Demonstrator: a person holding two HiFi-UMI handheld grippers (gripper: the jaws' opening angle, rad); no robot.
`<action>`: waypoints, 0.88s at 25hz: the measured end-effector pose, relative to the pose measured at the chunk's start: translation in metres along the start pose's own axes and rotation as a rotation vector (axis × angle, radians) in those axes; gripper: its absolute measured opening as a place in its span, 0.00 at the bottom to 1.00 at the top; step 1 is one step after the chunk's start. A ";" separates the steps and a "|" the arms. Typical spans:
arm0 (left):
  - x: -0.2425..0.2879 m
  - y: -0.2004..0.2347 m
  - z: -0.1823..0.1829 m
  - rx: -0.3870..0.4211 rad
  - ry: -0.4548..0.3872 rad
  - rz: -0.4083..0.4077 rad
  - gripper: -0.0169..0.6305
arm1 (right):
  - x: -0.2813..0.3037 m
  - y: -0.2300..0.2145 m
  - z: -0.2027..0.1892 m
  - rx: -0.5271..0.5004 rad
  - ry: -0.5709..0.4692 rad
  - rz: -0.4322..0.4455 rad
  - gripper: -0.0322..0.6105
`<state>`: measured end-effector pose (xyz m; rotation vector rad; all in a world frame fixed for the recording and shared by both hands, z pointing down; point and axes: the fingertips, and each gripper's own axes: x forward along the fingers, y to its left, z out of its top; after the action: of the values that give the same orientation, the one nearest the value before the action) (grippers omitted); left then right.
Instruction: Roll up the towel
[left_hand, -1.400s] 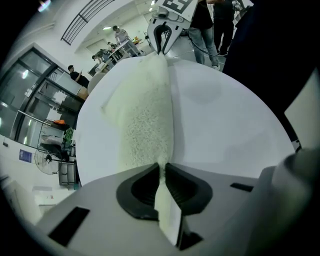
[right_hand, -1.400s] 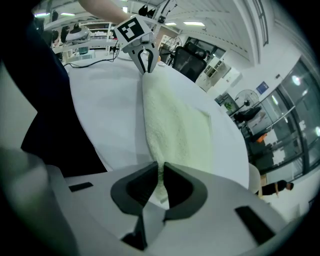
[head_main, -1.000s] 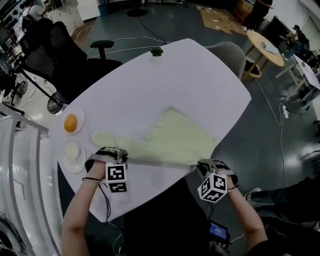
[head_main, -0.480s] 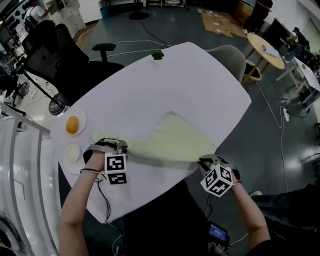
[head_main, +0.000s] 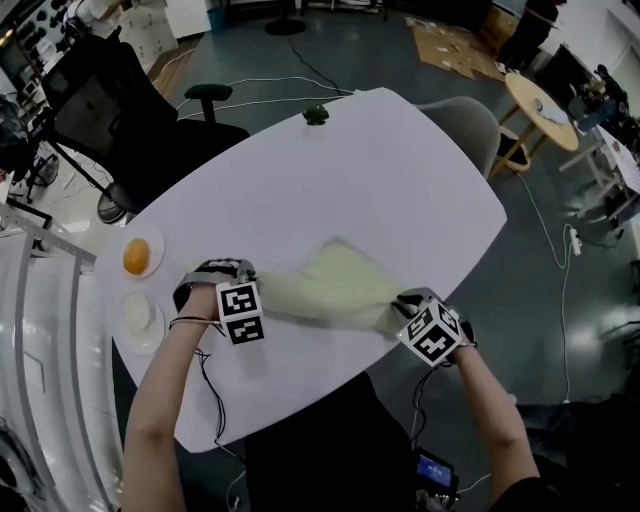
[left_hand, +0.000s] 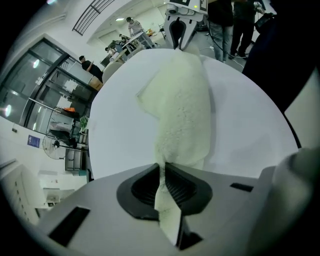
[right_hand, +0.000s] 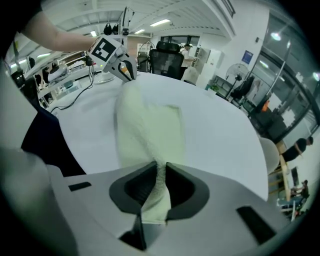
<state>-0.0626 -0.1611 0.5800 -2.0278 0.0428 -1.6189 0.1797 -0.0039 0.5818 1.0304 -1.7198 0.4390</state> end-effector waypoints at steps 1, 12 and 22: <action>0.005 0.003 0.000 -0.010 0.007 -0.001 0.10 | 0.006 -0.005 -0.001 0.009 0.007 0.001 0.16; 0.039 0.020 0.004 -0.005 0.057 0.036 0.09 | 0.041 -0.023 -0.009 0.063 0.027 0.012 0.17; 0.001 0.030 0.006 -0.125 -0.046 0.033 0.35 | 0.008 -0.043 0.001 0.008 -0.015 -0.148 0.32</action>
<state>-0.0480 -0.1849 0.5674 -2.1465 0.1639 -1.5838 0.2126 -0.0321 0.5806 1.1603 -1.6431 0.3438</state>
